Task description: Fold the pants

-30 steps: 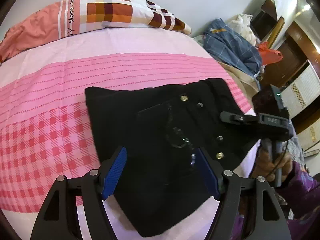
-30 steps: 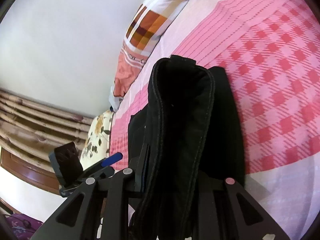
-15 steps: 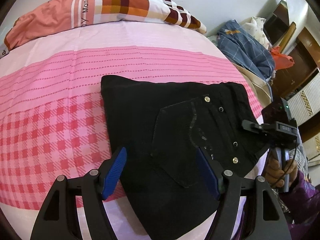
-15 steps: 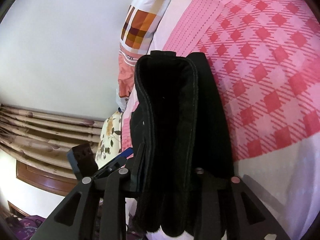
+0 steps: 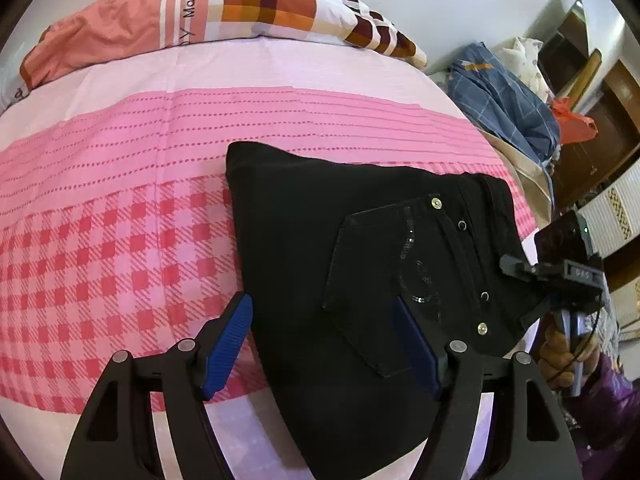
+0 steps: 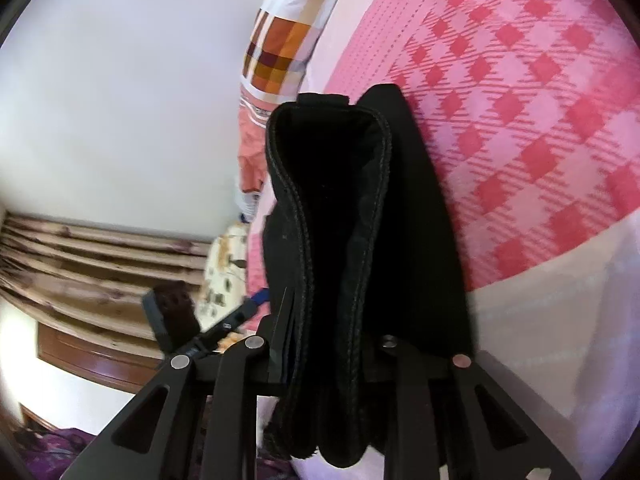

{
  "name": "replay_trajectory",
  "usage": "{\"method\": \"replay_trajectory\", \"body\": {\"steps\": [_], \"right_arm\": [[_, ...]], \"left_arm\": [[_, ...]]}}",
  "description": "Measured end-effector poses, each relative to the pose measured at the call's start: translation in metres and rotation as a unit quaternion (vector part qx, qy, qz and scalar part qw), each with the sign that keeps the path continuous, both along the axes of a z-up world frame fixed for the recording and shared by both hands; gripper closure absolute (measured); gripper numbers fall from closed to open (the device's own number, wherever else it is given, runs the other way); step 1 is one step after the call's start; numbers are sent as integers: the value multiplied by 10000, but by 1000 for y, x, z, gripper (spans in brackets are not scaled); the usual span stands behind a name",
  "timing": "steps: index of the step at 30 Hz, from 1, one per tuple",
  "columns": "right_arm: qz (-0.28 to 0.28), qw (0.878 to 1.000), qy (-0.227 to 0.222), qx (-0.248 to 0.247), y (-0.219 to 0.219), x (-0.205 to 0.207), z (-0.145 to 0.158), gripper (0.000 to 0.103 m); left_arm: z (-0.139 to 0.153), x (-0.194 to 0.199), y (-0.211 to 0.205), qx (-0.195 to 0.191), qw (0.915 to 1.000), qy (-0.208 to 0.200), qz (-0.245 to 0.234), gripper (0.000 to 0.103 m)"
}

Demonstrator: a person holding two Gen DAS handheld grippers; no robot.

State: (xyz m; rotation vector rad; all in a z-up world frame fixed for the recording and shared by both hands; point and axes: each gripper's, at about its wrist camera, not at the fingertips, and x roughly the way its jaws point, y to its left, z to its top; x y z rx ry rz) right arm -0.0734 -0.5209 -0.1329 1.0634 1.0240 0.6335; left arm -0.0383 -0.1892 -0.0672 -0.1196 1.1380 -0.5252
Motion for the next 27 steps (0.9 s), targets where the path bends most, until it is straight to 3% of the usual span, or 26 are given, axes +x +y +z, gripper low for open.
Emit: {"method": "replay_trajectory", "body": {"steps": [5, 7, 9, 11, 15, 17, 18, 20, 21, 23, 25, 27], "right_arm": [[179, 9990, 62, -406, -6, 3, 0, 81], [206, 9938, -199, -1075, -6, 3, 20, 75], [235, 9779, -644, -1977, 0, 3, 55, 75], [488, 9634, -1068, -2410, 16, 9, 85, 74], [1174, 9368, -1616, -2871, 62, 33, 112, 69], [1388, 9191, -1761, -3240, 83, 56, 123, 69], [1445, 9024, -1776, -3650, 91, 67, 128, 68], [1825, 8551, -1521, -4608, 104, 87, 128, 67], [2061, 8552, -1239, -4591, 102, 92, 121, 67], [2241, 8741, -777, -4239, 86, 88, 105, 67], [2354, 9006, -399, -3631, 69, 71, 84, 66], [2082, 9234, -96, -3223, 48, 56, 69, 66]], "left_arm": [[1, -2, 1, 44, 10000, -76, 2, 30], [2, -4, 4, 21, 9999, -102, 26, 30], [3, -7, 9, -24, 9999, -140, 69, 30], [4, -9, 14, -132, 9997, -176, 132, 30], [7, -19, 22, -474, 9983, -232, 241, 30], [6, -22, 21, -501, 9983, -200, 219, 30], [2, -26, 19, -484, 9985, -169, 170, 30], [-4, -29, 15, -395, 9991, -108, 88, 30], [-8, -31, 12, -357, 9993, -75, 33, 30], [-12, -34, 8, -330, 9994, -118, -57, 30], [-14, -36, 7, -300, 9992, -221, -123, 28], [-17, -33, 10, -406, 9990, -163, -104, 27]]}}
